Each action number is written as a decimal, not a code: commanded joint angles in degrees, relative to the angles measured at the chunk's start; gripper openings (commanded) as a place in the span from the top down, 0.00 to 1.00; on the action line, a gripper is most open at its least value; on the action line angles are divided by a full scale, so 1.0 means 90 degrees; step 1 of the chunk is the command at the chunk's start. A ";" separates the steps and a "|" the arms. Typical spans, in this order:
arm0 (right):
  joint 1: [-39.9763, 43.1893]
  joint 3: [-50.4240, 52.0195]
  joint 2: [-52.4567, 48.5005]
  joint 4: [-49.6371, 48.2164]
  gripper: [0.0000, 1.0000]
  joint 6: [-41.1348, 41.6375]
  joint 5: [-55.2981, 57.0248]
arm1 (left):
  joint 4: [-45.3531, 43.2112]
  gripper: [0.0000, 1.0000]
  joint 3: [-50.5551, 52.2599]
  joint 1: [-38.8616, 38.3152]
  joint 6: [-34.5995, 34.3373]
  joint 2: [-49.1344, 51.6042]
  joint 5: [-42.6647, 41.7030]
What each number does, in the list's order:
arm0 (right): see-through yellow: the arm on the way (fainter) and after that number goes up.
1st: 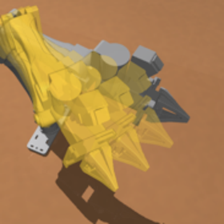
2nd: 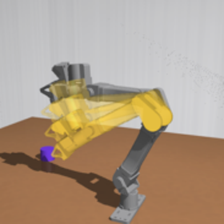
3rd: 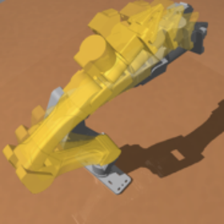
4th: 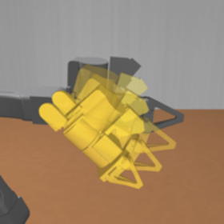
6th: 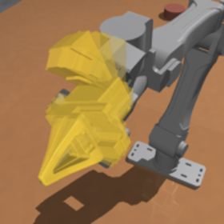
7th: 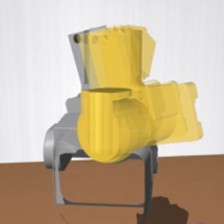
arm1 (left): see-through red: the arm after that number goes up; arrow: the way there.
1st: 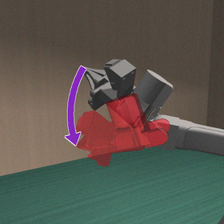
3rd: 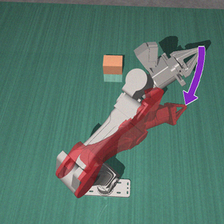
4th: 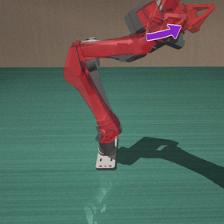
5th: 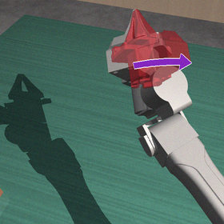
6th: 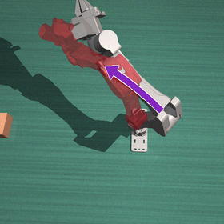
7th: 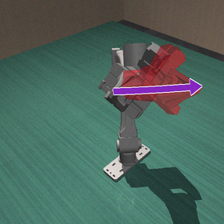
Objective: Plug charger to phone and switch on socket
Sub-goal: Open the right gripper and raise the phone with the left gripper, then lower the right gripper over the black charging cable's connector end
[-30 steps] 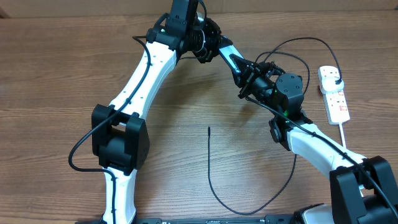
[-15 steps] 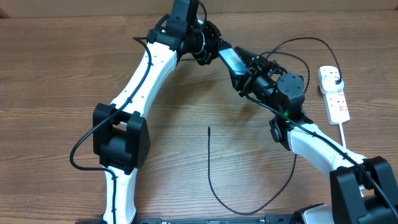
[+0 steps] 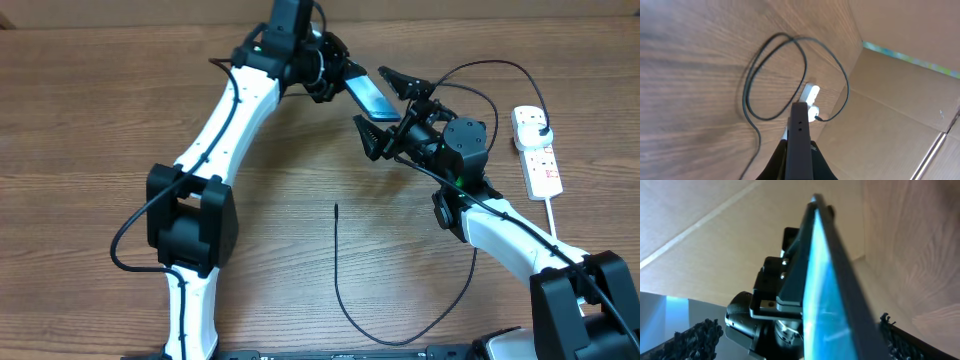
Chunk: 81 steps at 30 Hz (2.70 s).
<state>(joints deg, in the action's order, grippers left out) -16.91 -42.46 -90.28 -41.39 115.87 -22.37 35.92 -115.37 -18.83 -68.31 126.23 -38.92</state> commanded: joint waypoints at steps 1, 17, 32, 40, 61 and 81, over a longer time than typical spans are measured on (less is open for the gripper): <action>0.0114 -0.0112 0.0063 -0.0007 0.00 -0.0143 -0.0457 | -0.0068 0.96 -0.0012 0.0488 0.1081 -0.0024 -0.0544; 0.0554 -0.0165 0.0063 0.0012 0.00 -0.4874 -0.2941 | 0.0911 0.96 -0.0012 0.2358 0.5544 -0.0024 -0.4539; -0.0265 -0.2620 0.0063 0.7235 0.01 -0.9143 -0.0529 | 0.1088 0.96 -0.0012 0.2460 0.5739 -0.0024 -0.3988; -0.1498 -0.2725 -0.0068 0.9289 0.00 -0.9938 0.2106 | 0.1127 0.96 -0.0012 0.2460 0.5736 -0.0024 -0.3837; -0.2047 -0.2781 -0.1591 0.9428 0.00 -0.9877 0.2195 | 0.1180 0.96 -0.0012 0.2297 0.5734 -0.0024 -0.3602; -0.2628 -0.3840 -0.2642 1.0343 0.18 -0.9709 0.2642 | 0.1180 0.96 -0.0012 0.2290 0.5734 -0.0024 -0.3614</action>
<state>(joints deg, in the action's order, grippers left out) -40.23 -74.11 -111.96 50.61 27.29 -0.84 46.74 -115.33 2.24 -17.76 126.26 -70.22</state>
